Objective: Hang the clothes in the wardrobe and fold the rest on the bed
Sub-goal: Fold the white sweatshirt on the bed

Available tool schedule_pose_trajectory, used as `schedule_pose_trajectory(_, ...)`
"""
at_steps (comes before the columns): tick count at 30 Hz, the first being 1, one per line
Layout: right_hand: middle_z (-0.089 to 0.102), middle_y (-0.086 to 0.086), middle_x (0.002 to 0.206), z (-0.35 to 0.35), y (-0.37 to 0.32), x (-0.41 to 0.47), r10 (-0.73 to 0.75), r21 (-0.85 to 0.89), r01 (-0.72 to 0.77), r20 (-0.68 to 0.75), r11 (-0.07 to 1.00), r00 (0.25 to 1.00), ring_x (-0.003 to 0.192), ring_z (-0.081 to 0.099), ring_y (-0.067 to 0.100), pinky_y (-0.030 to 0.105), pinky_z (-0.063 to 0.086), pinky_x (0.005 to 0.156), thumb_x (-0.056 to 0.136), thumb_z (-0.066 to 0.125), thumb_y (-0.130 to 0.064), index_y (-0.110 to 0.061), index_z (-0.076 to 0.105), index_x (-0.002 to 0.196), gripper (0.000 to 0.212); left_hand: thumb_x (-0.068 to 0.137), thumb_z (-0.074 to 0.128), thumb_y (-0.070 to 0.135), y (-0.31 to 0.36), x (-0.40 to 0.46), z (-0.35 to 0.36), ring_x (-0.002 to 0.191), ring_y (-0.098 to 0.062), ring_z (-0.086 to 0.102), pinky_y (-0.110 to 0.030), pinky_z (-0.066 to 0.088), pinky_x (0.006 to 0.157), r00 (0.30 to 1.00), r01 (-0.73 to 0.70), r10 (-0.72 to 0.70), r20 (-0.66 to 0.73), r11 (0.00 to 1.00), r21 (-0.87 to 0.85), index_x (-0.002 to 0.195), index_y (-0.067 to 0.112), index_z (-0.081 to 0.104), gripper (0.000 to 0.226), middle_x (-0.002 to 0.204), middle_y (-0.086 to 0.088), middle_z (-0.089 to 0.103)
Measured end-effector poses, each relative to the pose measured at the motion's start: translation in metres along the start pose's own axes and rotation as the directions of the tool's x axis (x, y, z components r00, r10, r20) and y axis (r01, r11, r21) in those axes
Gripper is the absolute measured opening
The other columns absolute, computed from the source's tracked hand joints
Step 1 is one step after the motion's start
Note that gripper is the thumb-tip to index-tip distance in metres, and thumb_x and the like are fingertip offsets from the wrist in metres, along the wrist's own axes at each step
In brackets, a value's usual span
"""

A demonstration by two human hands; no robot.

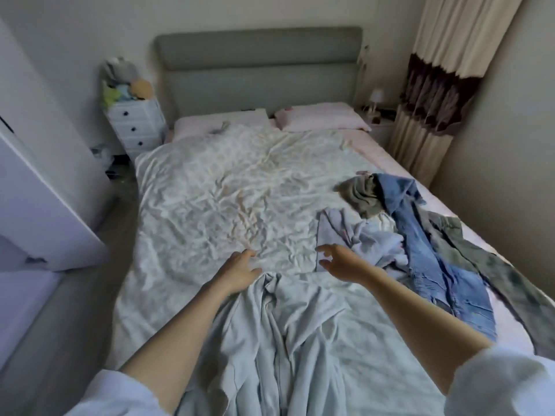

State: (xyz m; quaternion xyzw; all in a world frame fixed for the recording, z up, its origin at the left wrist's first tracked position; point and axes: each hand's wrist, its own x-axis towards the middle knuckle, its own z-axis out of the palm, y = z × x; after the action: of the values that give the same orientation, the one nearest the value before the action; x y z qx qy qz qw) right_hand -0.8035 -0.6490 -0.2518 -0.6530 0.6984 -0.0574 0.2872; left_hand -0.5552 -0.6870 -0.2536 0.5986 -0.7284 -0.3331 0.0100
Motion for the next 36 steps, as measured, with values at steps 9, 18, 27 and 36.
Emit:
schedule_pose_trajectory(9,0.034,0.002,0.146,0.131,0.069,0.044,-0.008,-0.125,0.04,0.245,0.991,0.969,0.134,0.031,0.022,0.038,0.032,0.106,0.093,0.049,-0.023,-0.032,0.031,0.145,0.056,0.095,0.05,0.025,-0.044,0.087,0.094,0.137,-0.02,0.028,-0.023,0.024,0.101,0.98,-0.126,0.094,0.174,0.975,0.185,0.144,0.018,0.032,0.053,0.151,-0.004,0.025)
schedule_pose_trajectory(18,0.065,0.001,0.115,0.215,0.094,0.063,-0.161,-0.376,0.191,0.11,0.907,0.981,0.112,0.06,0.025,0.043,0.048,0.093,0.054,0.083,-0.026,-0.034,0.072,0.098,0.046,0.089,0.056,0.032,-0.102,0.178,0.171,0.144,-0.027,-0.016,-0.054,-0.003,0.113,0.891,-0.447,0.286,0.353,0.69,0.569,0.147,0.044,0.003,0.079,0.158,0.006,-0.016)
schedule_pose_trajectory(27,0.07,0.013,0.098,0.169,0.104,0.096,0.228,0.056,-0.222,-0.176,0.973,0.957,0.091,0.061,0.036,0.036,0.044,0.069,0.085,0.045,-0.007,-0.022,0.061,0.119,0.041,0.088,0.065,0.018,-0.076,0.238,0.154,0.103,-0.015,0.059,-0.027,0.042,0.089,0.917,-0.266,0.299,0.263,0.951,-0.155,0.094,0.013,0.073,0.012,0.109,0.002,0.066)
schedule_pose_trajectory(36,0.066,0.01,0.098,0.028,0.125,0.203,0.505,0.592,-0.158,-0.485,0.79,0.714,0.093,0.06,0.026,0.025,0.036,0.071,0.091,0.045,-0.02,-0.019,0.061,0.111,0.025,0.095,0.054,0.027,-0.033,0.261,0.108,0.108,-0.012,0.05,-0.018,0.039,0.083,1.0,0.028,-0.014,0.027,0.796,-0.604,0.131,0.015,0.049,0.038,0.125,0.001,0.052)
